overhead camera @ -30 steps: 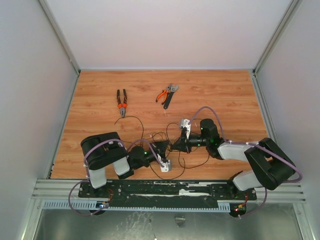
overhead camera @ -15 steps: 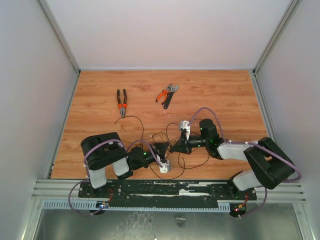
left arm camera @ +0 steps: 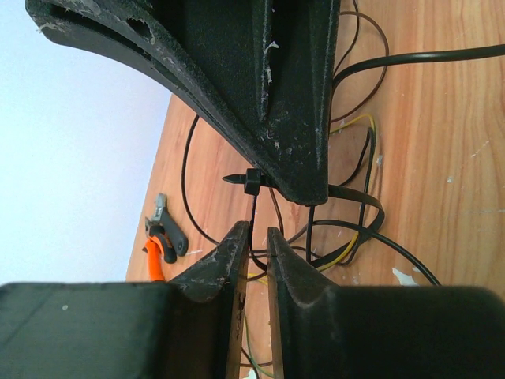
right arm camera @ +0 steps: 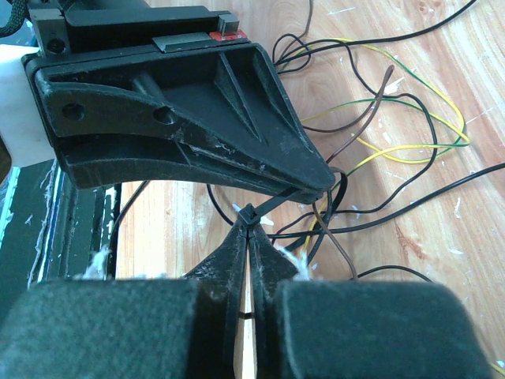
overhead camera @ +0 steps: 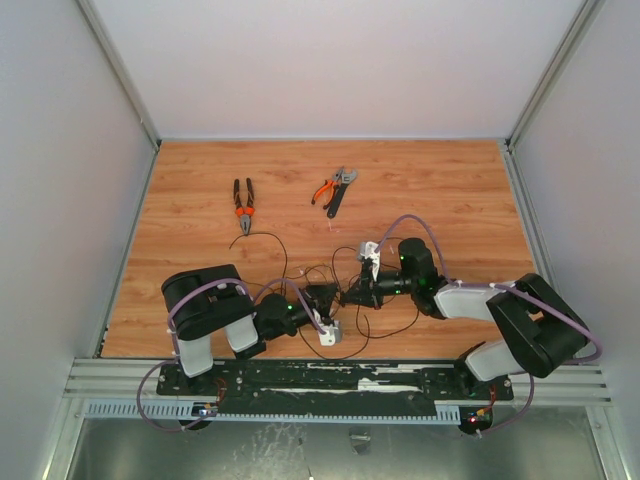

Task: Zip-tie the wires
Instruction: Tie the cable at the center of the board.

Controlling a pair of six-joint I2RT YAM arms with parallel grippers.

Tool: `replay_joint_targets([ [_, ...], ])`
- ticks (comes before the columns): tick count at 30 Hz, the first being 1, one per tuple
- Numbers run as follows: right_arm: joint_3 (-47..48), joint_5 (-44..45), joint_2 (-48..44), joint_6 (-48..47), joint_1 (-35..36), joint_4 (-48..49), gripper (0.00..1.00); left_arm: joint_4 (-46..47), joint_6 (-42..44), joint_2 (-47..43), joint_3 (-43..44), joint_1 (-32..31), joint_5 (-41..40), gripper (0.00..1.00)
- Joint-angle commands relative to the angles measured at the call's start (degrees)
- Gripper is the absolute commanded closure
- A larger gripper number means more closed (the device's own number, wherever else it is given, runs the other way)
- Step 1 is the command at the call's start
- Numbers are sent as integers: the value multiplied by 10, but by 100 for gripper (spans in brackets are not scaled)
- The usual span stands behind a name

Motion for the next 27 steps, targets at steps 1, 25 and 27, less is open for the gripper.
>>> replay_joint_targets([
  [1,15,7,1,-8,4,5,100,172,-7,-8,-2,-4,4,79],
  [25,19,19,7,-8,3,1,100,150,-1,-19,3,-5,13,77],
  [27,20,17,7,-10,3,-1,100,152,-1,-21,2,-4,14,76],
])
